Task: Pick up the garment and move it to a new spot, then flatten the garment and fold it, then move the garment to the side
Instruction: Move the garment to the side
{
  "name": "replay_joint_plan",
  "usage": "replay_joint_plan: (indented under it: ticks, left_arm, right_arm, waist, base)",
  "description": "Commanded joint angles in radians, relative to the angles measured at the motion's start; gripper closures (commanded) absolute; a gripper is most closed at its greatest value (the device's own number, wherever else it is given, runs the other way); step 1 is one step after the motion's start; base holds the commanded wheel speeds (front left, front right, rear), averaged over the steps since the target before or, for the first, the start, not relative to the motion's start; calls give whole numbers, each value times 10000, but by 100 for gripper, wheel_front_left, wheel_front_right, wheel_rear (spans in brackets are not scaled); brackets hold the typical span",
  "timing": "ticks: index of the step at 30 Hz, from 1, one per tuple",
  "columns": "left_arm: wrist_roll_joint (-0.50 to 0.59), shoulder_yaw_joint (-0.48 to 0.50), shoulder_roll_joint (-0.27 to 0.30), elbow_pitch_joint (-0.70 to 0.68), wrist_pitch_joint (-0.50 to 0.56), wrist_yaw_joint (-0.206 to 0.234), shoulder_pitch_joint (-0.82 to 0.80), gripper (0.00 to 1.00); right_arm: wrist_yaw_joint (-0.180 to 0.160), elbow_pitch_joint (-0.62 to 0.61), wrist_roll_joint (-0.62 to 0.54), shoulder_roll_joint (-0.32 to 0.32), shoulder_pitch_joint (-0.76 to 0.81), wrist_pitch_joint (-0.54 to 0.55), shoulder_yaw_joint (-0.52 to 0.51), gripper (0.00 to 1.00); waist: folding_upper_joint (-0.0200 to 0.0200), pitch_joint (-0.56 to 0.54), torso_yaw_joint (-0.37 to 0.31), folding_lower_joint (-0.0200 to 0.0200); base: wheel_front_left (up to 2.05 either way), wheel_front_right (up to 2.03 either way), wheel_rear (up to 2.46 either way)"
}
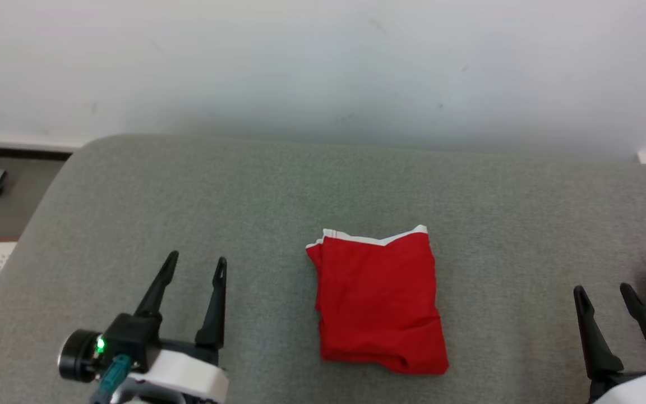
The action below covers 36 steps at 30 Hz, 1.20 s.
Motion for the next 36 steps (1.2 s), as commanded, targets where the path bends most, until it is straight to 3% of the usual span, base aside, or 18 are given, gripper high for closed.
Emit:
replay_joint_plan:
  ticks: [1, 11, 20, 21, 22, 23, 28, 36]
  left_arm:
    - [122, -38, -61, -43, -81, -64, -289, 0]
    - [261, -342, -868, 260, -402, -289, -1646, 0]
    - [414, -143, -1328, 408, -437, -485, -1771, 0]
    - [435, -94, -1355, 412, -438, -495, -1730, 0]
    - [429, -51, -1363, 422, -439, -519, -1688, 0]
    - [458, -12, -1368, 430, -439, -542, -1658, 0]
    - [616, 230, -1308, 369, -439, -600, -1438, 0]
    - [767, 596, -1056, 147, -439, -681, -1168, 0]
  right_arm:
    - [-24, 210, 43, -141, -371, 15, 139, 0]
    - [-24, 3116, 645, -398, -2669, -26, 2394, 0]
    - [-24, 5869, 968, -260, -3312, 758, 3124, 0]
    - [-24, 5984, 1012, -262, -3317, 882, 3206, 21]
    - [-24, 5993, 1050, -251, -3339, 918, 3254, 67]
    - [-22, 5961, 1062, -273, -3373, 922, 3299, 100]
    - [-24, 5118, 759, -695, -3490, 500, 3604, 100]
    - [-25, 3481, 554, -1763, -2994, 698, 3718, 100]
  waist:
    - [0, 693, 575, 0]
    - [0, 2154, 1830, 0]
    - [0, 2294, 2211, 0]
    - [0, 2263, 2188, 0]
    - [0, 2230, 2148, 0]
    - [0, 2195, 2093, 0]
    - [0, 1998, 1435, 0]
    - [0, 1843, -885, 0]
  base:
    - [0, 0, 0]
    - [0, 0, 0]
    - [0, 0, 0]
    - [0, 0, 0]
    - [0, 0, 0]
    - [0, 0, 0]
    - [0, 0, 0]
    - [0, 0, 0]
